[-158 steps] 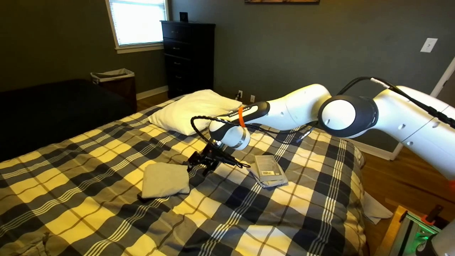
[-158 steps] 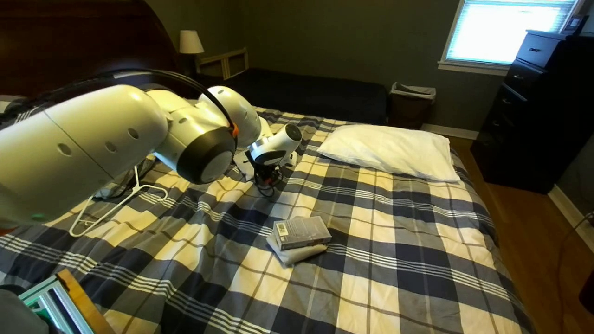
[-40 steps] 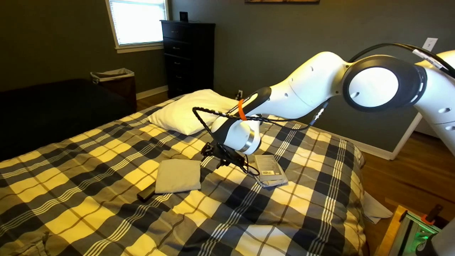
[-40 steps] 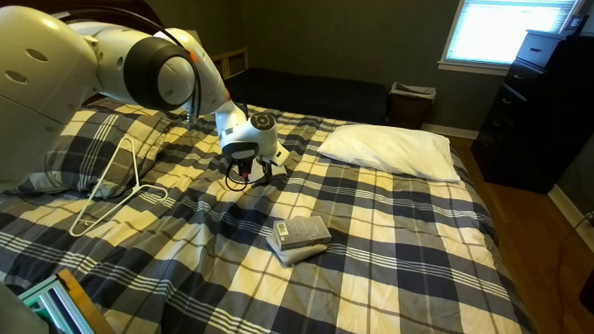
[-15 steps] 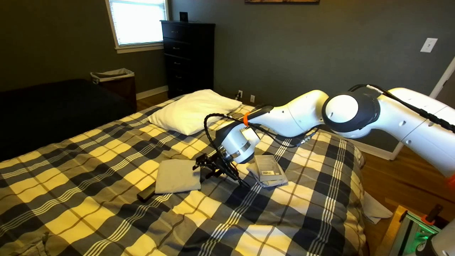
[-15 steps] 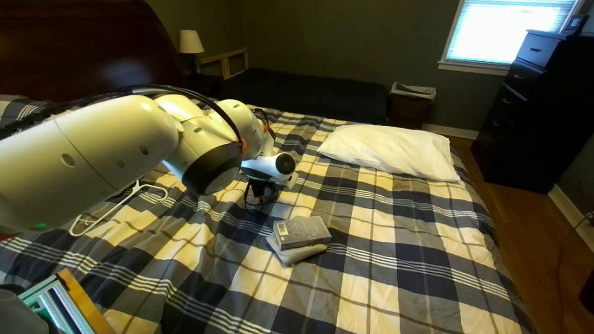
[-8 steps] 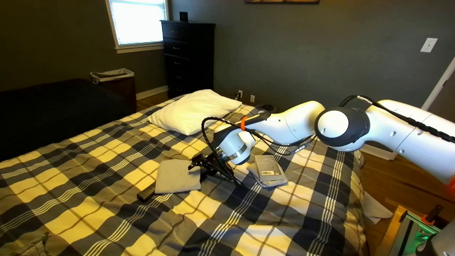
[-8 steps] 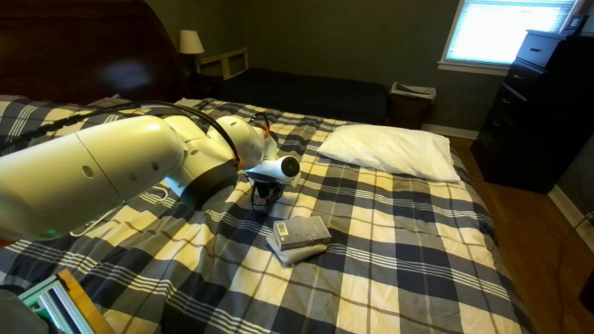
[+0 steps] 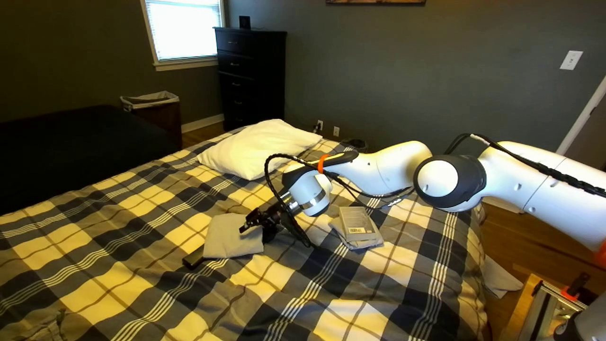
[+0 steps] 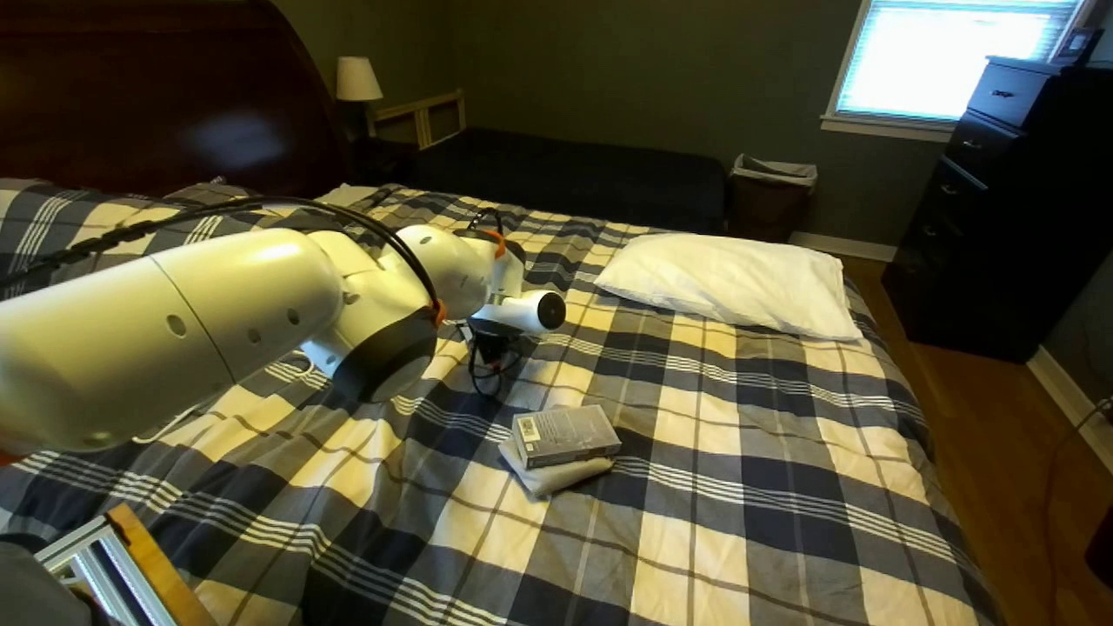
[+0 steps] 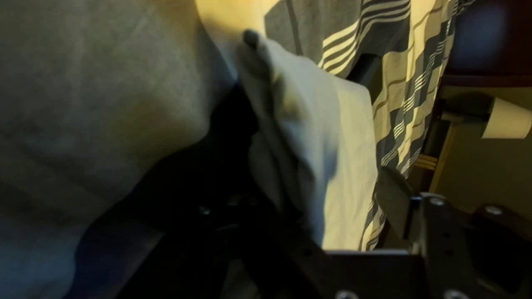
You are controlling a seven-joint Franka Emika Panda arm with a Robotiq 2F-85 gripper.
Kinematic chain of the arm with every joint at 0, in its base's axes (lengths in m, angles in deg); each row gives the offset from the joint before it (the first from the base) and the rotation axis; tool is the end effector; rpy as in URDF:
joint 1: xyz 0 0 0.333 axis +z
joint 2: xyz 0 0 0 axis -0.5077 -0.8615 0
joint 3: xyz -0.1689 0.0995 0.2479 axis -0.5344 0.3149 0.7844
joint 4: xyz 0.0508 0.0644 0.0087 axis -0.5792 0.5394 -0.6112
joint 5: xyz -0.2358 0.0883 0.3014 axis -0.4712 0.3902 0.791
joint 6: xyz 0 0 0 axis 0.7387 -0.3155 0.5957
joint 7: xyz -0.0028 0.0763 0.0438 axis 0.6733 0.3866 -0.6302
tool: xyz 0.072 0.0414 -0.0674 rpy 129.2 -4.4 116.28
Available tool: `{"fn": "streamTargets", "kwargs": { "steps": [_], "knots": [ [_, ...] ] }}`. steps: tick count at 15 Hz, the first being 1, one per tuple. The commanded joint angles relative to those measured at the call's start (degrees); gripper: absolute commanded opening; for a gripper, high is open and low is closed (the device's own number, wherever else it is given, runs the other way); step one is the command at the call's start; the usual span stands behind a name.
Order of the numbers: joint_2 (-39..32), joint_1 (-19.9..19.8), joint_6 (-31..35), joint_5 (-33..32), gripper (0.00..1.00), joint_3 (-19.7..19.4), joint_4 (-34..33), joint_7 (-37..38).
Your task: Put the grey clothing on the book
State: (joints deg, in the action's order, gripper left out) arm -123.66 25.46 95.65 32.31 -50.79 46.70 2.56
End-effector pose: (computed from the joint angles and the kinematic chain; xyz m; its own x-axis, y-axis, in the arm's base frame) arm 0.7499 0.1461 0.0034 0.9520 -0.2868 0.1073 -0.0687 -0.5416 -0.8379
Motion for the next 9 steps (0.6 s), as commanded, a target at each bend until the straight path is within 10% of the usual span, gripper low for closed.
{"fn": "streamTargets", "kwargs": {
  "steps": [1,6,9],
  "knots": [
    [0.1,0.7,-4.6,1.9,0.34,-1.6,-1.0,-0.2],
    [0.3,0.8,-8.0,3.3,0.01,-2.4,-1.3,-0.4],
    [0.3,1.6,-7.4,3.8,0.01,-3.4,-2.6,0.6]
  ]
}}
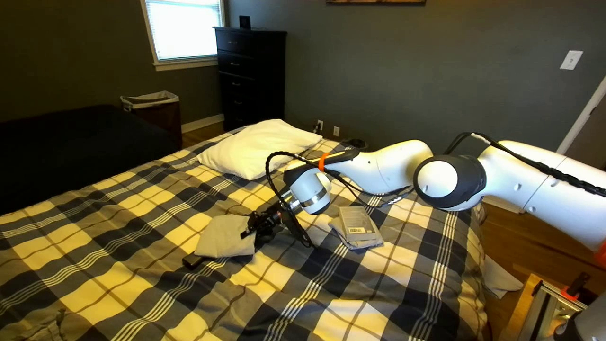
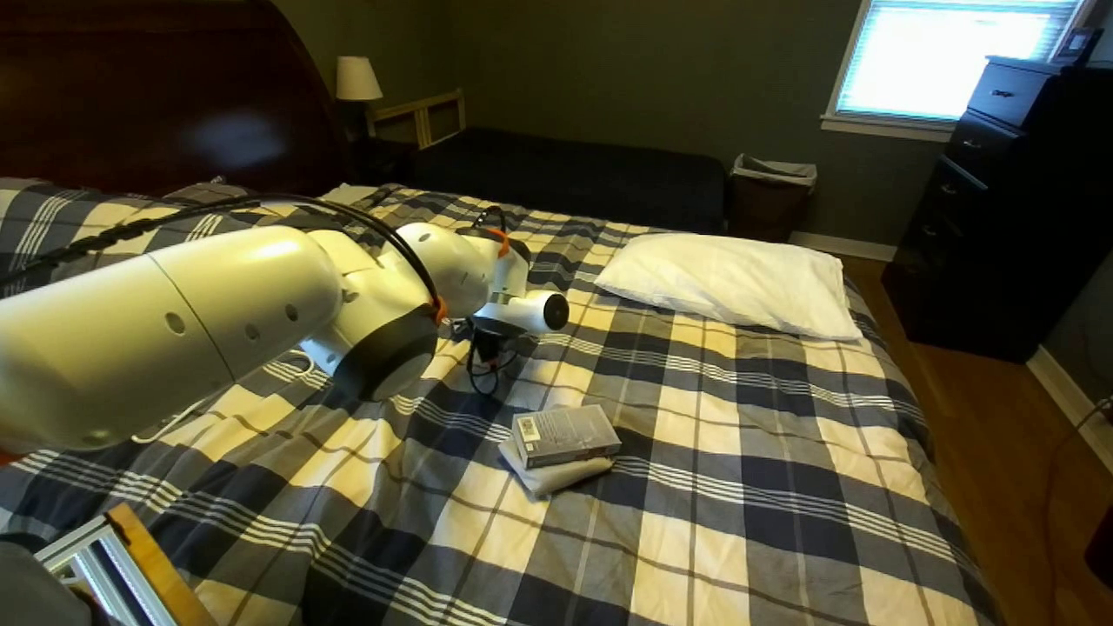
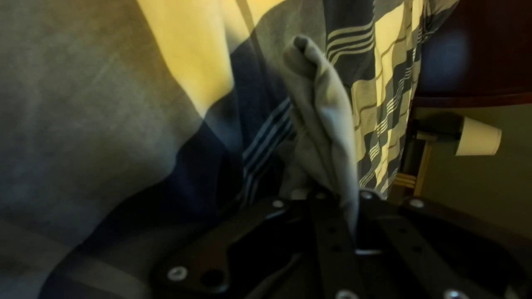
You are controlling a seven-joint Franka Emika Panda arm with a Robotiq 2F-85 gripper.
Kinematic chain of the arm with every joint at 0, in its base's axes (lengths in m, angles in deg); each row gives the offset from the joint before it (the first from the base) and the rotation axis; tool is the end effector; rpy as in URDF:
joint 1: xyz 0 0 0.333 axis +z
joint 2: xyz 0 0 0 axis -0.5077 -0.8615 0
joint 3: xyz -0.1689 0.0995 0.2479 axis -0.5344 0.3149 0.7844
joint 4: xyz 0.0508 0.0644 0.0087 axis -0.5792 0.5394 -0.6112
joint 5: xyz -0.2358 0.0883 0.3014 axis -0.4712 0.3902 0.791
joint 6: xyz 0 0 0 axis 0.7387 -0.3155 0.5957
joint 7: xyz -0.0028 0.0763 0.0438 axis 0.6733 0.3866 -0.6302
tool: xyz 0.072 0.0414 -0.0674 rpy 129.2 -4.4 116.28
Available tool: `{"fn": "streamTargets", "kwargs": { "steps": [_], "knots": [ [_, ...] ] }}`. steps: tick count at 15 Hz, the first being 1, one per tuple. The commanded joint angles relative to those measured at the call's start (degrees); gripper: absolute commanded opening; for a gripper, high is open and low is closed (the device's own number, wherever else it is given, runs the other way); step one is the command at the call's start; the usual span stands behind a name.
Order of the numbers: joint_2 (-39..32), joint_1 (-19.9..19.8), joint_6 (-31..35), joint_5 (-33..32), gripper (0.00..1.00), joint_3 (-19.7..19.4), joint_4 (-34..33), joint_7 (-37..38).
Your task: Put the grey clothing on the book
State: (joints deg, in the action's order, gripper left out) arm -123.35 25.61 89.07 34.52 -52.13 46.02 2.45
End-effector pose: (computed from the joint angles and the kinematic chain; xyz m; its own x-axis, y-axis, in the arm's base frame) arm 0.7477 0.1506 0.0063 0.9702 -0.2348 0.0595 -0.0647 -0.4883 -0.8703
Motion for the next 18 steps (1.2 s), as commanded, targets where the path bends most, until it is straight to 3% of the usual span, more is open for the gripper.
{"fn": "streamTargets", "kwargs": {
  "steps": [1,5,8,11,14,15,16,18],
  "knots": [
    [-0.1,2.1,-0.3,1.0,0.02,-2.6,-2.9,1.5],
    [8.0,1.6,3.3,-1.7,0.02,-3.3,6.2,3.4],
    [16.8,3.6,7.4,-2.6,0.02,-8.3,15.3,11.4],
    [23.5,4.8,15.2,-0.4,0.02,-10.9,22.7,15.0],
    [28.6,2.7,18.6,0.3,0.02,-8.6,30.3,15.7],
    [22.9,3.9,16.8,-1.7,0.02,-8.8,21.5,15.8],
    [23.9,3.8,16.9,-1.7,0.06,-8.8,22.8,15.8],
    [23.8,3.8,16.9,-1.8,0.02,-8.7,22.4,15.8]
  ]
}}
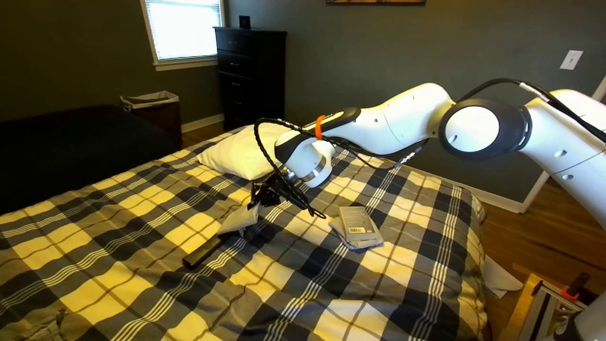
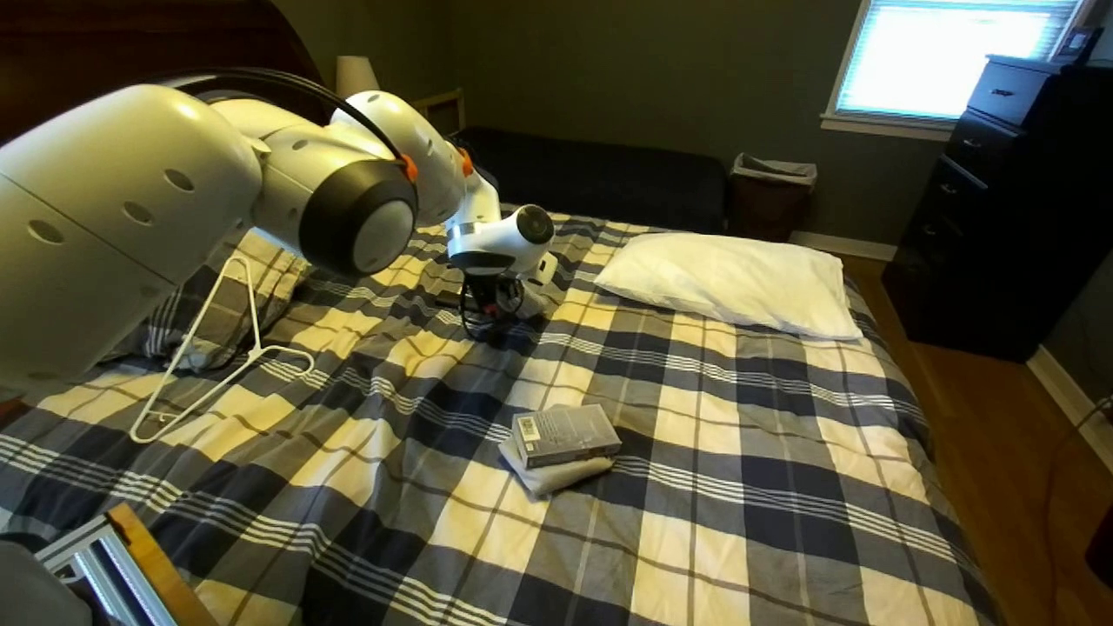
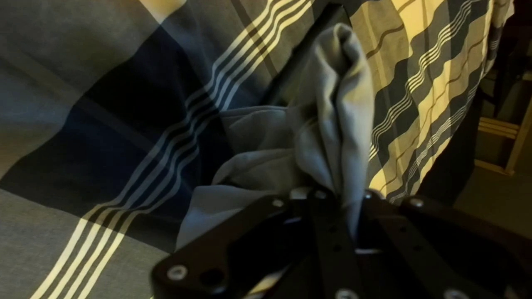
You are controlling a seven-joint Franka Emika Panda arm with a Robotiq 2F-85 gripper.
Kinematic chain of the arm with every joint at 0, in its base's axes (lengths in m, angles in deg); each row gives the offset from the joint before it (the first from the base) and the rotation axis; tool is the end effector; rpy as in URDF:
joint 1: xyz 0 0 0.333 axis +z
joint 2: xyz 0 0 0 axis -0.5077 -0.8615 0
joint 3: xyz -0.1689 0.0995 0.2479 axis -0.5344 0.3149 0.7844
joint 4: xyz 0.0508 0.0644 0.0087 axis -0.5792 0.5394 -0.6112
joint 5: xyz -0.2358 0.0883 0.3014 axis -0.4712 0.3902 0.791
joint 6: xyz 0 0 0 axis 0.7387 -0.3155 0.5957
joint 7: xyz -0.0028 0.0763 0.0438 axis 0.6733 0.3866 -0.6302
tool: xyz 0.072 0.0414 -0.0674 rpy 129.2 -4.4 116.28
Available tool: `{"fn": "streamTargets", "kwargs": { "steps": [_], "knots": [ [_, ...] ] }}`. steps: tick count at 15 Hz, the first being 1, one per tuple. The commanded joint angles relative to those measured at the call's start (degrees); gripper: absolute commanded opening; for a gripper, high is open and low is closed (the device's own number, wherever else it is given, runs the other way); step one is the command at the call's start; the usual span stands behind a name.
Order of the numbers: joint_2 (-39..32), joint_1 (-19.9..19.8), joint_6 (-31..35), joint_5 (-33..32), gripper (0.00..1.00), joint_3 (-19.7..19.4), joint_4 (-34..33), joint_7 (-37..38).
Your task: Put the grey clothing on the book
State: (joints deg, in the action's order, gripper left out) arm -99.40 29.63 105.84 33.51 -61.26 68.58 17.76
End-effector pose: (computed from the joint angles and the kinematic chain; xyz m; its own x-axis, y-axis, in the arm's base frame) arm 0.7468 0.1445 0.1373 0.9093 -0.3968 0.1256 -0.2013 -0.6833 -0.7019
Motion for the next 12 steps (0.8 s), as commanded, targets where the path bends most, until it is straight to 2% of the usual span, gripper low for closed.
{"fn": "streamTargets", "kwargs": {
  "steps": [1,7,12],
  "knots": [
    [-0.3,0.3,0.1,-1.3,0.02,-0.5,0.0,1.7],
    [11.0,-2.1,-7.1,-2.5,0.02,-3.6,16.7,7.0],
    [22.5,-3.3,-1.8,0.5,0.02,-4.8,30.3,5.8]
  ]
}}
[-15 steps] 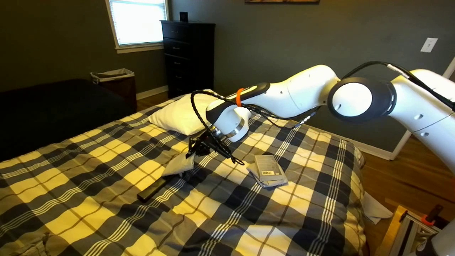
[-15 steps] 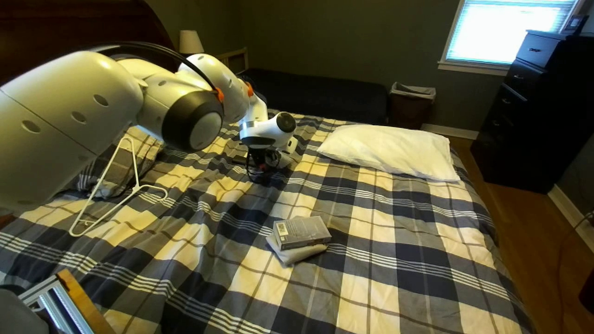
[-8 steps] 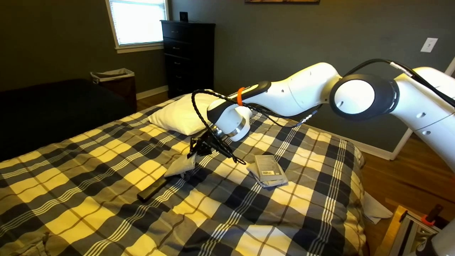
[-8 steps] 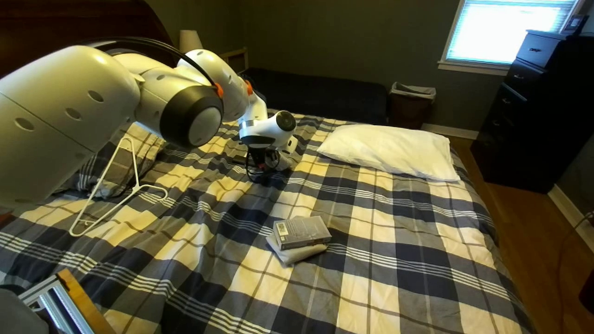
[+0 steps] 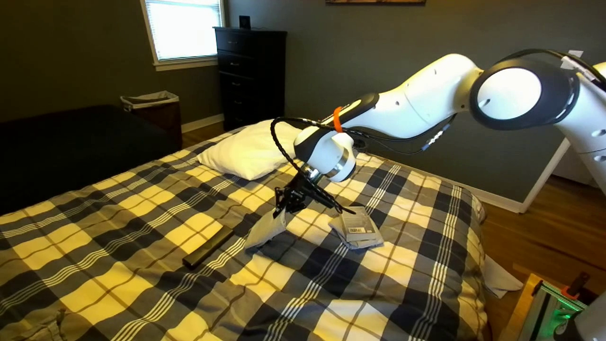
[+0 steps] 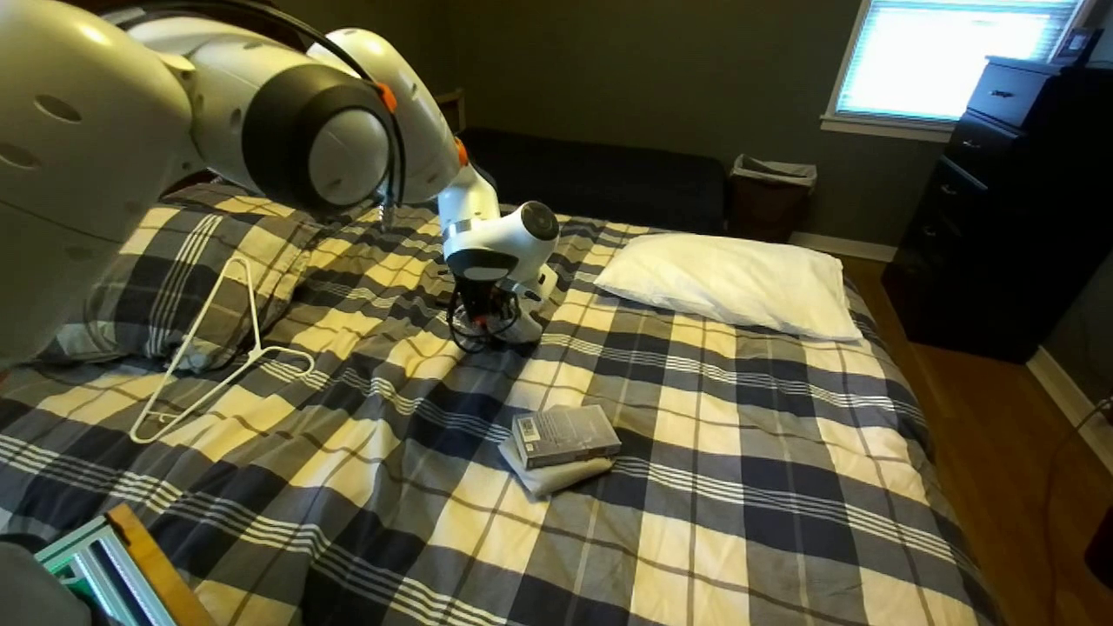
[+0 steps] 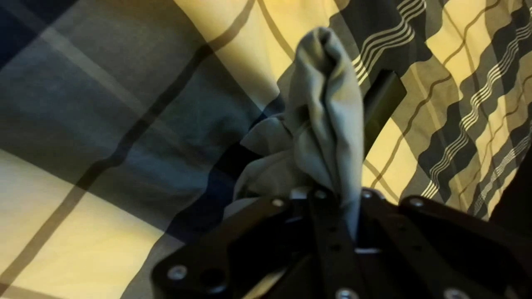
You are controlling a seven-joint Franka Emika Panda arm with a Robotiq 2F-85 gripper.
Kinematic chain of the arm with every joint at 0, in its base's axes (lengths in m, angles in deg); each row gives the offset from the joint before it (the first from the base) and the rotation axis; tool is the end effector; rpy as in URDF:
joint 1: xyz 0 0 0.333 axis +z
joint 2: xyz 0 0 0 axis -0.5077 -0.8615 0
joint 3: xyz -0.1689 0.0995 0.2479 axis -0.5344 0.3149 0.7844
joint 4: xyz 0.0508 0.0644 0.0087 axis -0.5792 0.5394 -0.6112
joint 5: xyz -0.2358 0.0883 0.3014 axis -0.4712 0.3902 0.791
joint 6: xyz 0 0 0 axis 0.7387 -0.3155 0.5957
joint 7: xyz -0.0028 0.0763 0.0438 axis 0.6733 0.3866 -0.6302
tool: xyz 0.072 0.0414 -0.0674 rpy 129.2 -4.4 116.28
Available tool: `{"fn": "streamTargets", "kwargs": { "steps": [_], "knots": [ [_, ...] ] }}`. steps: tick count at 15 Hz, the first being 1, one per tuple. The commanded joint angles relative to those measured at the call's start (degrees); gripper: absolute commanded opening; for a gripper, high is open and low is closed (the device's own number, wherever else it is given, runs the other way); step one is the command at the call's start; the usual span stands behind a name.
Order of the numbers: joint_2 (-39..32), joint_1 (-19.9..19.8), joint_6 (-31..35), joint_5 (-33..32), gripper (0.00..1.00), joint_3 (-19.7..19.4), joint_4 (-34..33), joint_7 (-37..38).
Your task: Put the grey clothing on the book
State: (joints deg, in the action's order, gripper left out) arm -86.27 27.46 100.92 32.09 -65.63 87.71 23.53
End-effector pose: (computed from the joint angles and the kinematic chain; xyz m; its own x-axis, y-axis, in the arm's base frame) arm 0.6869 0.1012 0.1489 0.9163 -0.3992 -0.0328 -0.3357 -0.7206 -0.6067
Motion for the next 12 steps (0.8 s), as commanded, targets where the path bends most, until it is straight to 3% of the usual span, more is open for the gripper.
{"fn": "streamTargets", "kwargs": {
  "steps": [1,2,3,4,9,12],
  "knots": [
    [11.9,-2.4,4.4,3.8,0.02,0.4,14.0,-1.3],
    [14.6,-4.3,6.2,7.1,0.02,1.8,16.9,-3.7],
    [7.6,-1.1,3.5,3.5,0.02,-0.5,8.3,-0.9],
    [9.4,-1.4,3.6,4.1,0.06,-0.6,9.9,-1.5],
    [9.3,-1.2,2.6,3.5,0.02,-0.9,10.1,-1.5],
    [14.6,-4.3,-5.9,2.6,0.02,-0.9,16.2,-4.5]
  ]
}}
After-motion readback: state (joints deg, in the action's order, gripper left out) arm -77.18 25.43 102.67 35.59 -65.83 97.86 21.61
